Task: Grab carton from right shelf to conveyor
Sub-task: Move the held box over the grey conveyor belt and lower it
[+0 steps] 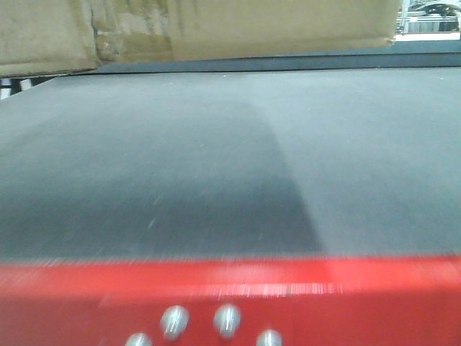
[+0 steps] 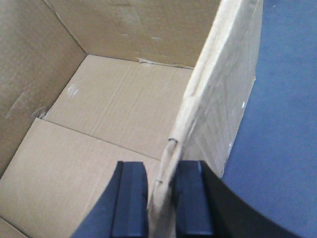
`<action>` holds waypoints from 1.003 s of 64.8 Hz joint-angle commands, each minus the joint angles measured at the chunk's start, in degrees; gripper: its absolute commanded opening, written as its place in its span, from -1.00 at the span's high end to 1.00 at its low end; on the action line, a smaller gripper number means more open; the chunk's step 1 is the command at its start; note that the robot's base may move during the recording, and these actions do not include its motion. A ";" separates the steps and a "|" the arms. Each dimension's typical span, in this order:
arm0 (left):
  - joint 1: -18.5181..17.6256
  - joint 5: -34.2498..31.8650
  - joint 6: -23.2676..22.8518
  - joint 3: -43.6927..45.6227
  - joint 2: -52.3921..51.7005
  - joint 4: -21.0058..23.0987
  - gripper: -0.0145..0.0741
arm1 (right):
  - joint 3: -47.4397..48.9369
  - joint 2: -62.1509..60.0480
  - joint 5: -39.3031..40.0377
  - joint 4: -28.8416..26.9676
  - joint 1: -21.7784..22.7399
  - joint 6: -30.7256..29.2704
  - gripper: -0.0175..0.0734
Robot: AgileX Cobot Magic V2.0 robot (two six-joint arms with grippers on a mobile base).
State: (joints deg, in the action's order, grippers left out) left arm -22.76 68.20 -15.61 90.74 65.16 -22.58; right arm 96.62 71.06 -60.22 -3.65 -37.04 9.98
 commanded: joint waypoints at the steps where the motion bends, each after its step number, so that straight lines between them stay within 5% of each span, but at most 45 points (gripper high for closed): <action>1: 0.12 -0.75 0.44 0.12 -0.24 -4.19 0.69 | 0.52 -1.04 2.39 -0.15 -0.23 -1.31 0.77; 65: 0.12 -0.75 0.44 0.12 -0.24 -4.19 0.69 | 0.52 -1.04 2.39 -0.15 -0.23 -1.31 0.77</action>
State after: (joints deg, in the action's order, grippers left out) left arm -22.76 68.20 -15.61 90.74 65.16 -22.71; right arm 96.62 71.10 -60.22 -3.65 -37.17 10.06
